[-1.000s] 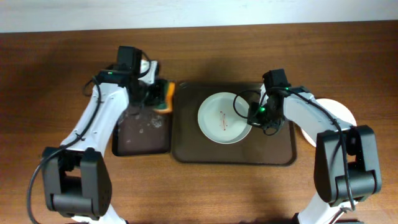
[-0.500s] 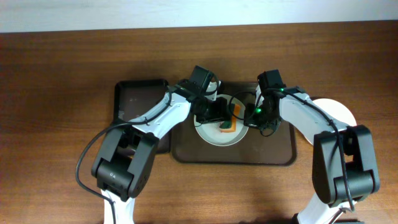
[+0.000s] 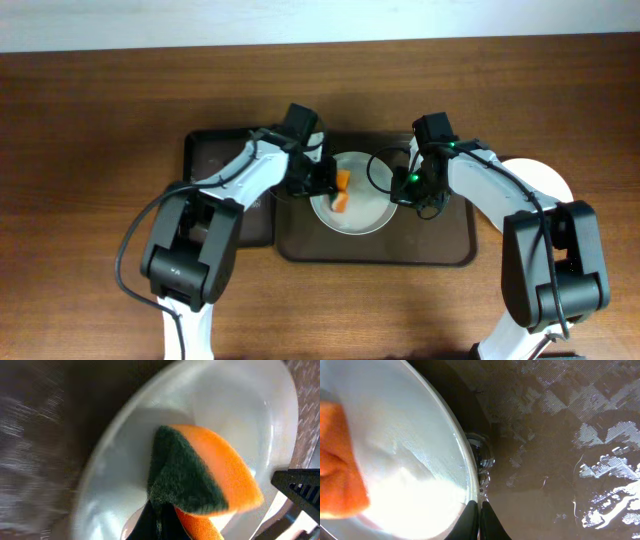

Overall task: Clean dirty plates on tray and stack at the side
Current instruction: 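Scrub the pale green plate with the sponge in the left gripper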

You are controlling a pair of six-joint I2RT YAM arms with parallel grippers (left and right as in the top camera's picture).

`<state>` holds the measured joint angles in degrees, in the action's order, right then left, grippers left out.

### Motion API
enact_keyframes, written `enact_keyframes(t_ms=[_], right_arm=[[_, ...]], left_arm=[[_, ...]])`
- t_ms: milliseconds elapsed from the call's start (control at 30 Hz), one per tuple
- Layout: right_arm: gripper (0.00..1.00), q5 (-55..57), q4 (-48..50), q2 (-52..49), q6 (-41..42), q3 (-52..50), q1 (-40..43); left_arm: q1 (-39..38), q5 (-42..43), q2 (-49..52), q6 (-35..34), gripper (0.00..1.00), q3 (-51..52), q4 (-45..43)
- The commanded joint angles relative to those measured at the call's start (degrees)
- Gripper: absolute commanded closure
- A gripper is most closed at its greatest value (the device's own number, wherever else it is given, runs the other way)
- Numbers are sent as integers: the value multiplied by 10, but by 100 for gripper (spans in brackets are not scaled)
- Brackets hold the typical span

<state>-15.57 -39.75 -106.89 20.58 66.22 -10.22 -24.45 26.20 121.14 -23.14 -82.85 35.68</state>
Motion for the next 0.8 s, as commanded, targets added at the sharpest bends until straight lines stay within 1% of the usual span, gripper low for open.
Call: enact_keyframes(t_ms=[0, 33, 167, 200, 367, 433, 533, 567, 633, 700, 733, 767], right_arm=[[96, 10, -1, -4, -2, 4, -2], [96, 10, -1, -4, -2, 4, -2], [96, 10, -1, -4, -2, 4, -2], [96, 10, -1, -4, -2, 4, -2], [96, 10, -1, -4, -2, 4, -2], [96, 10, -1, -4, -2, 4, -2], [96, 10, -1, -4, -2, 4, -2], [96, 10, -1, -4, -2, 4, -2], [96, 10, -1, -4, -2, 4, -2], [96, 10, 0, -4, -2, 4, -2], [90, 10, 0, -4, -2, 4, -2], [78, 10, 0, -4, -2, 4, -2]], left_arm=[[-4, -1, -62, 55, 100, -10, 2], [-9, -1, -78, 55, 100, -10, 2], [-35, -7, -75, 54, 100, -3, 2], [-50, -21, -68, 54, 100, -2, 0], [-88, -24, -19, 30, 100, -2, -22], [-87, -54, -11, 30, 100, -2, -22], [-76, -165, -10, 31, 100, -2, -17], [-69, -188, -10, 31, 100, -3, -16], [-53, -187, -15, 39, 100, -8, -11], [-36, -185, -36, 68, 100, -23, 3], [-32, -184, -53, 80, 100, -33, 14], [-32, -177, -70, 91, 100, -42, 24]])
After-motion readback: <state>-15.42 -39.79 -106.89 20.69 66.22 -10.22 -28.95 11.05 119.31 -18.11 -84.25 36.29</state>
